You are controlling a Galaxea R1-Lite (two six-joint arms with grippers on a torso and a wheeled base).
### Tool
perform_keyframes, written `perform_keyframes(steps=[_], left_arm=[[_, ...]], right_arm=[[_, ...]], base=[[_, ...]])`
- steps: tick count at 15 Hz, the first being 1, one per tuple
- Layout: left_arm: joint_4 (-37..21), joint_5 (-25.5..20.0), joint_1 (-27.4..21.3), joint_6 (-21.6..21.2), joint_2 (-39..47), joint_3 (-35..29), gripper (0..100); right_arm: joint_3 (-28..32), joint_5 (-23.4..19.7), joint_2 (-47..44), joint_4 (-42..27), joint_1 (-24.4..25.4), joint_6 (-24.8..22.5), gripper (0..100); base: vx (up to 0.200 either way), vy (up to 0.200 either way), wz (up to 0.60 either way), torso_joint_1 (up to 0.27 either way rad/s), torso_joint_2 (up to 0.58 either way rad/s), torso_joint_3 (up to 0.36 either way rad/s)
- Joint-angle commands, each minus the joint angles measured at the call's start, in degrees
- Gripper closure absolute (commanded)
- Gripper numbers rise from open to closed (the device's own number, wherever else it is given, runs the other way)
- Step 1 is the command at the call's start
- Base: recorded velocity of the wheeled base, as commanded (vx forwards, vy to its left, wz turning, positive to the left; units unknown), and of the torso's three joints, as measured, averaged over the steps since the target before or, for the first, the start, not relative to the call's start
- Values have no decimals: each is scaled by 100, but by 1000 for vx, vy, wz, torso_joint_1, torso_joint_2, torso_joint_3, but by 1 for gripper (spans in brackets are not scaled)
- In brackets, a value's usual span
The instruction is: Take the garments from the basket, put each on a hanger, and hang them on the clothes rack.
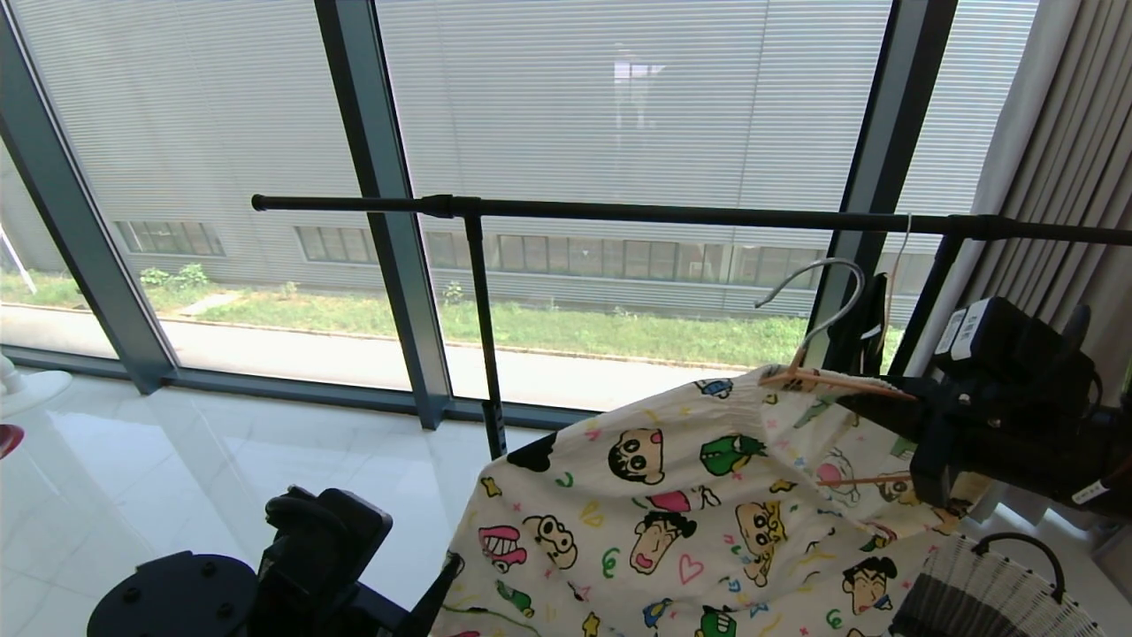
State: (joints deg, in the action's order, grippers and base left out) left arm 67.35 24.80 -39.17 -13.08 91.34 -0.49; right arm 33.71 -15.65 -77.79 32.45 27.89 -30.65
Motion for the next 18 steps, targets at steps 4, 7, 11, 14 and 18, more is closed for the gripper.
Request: perform_keyframes(steps=[4, 7, 11, 14, 18], left_arm=[[76, 966, 85, 7, -214, -39, 0], [76, 1300, 428, -2, -372, -83, 0], [76, 1643, 823, 25, -486, -145, 0], [76, 1643, 1113, -10, -750, -276, 0], [76, 1643, 1210, -10, -732, -268, 0]], right_arm=[[-330, 713, 247, -37, -38, -20, 100], [-629, 1451, 370, -274, -38, 15, 100], [-620, 2005, 765, -1777, -38, 850, 100], [-505, 2822, 633, -3122, -29, 2836, 100], [13, 3420, 9, -3140, -3, 3768, 100]], base=[[0, 0, 0, 0, 0, 0], [0, 0, 0, 0, 0, 0], [0, 0, 0, 0, 0, 0], [0, 0, 0, 0, 0, 0], [0, 0, 0, 0, 0, 0]])
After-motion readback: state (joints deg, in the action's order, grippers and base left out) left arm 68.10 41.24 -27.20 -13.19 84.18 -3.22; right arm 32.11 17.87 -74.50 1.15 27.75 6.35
